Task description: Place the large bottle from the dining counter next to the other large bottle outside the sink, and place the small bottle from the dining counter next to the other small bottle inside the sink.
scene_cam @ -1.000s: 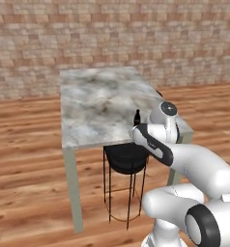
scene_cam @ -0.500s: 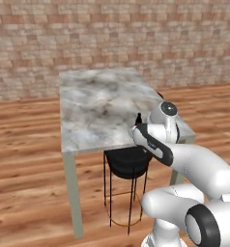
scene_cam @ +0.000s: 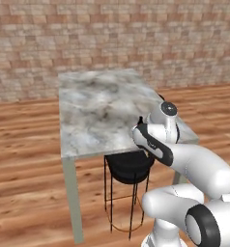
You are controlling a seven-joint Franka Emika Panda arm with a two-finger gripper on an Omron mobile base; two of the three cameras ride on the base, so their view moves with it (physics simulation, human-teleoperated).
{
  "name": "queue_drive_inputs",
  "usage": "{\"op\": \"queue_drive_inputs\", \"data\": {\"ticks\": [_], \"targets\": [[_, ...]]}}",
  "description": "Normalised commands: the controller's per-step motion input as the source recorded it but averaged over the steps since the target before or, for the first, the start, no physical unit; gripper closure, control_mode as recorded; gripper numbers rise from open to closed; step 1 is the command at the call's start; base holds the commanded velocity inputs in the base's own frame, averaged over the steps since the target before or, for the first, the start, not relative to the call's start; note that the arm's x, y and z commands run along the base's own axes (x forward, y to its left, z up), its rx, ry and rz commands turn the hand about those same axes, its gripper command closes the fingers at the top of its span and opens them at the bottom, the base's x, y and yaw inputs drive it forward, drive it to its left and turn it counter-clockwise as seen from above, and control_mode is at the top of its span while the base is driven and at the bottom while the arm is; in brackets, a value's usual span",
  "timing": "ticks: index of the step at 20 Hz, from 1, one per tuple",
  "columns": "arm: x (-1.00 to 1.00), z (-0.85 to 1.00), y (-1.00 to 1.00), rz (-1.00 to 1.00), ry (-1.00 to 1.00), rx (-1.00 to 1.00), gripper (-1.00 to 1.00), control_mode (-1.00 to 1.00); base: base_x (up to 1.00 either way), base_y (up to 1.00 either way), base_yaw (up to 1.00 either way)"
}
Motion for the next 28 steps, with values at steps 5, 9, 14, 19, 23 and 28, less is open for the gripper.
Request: {"op": "queue_drive_inputs", "data": {"ticks": [5,9,14,19,23,28], "targets": [[0.00,0.00,0.00,0.00,0.00,0.00,-1.00,1.00,0.38,0.00,-0.01],[0.00,0.00,0.00,0.00,0.00,0.00,-1.00,1.00,0.31,0.00,-0.01],[0.00,0.00,0.00,0.00,0.00,0.00,-1.00,1.00,0.26,0.00,-0.01],[0.00,0.00,0.00,0.00,0.00,0.00,-1.00,1.00,0.21,0.00,0.00],[0.00,0.00,0.00,0.00,0.00,0.00,-1.00,1.00,0.30,0.00,0.00],[0.00,0.00,0.00,0.00,0.00,0.00,-1.00,1.00,0.37,0.00,-0.01]]}}
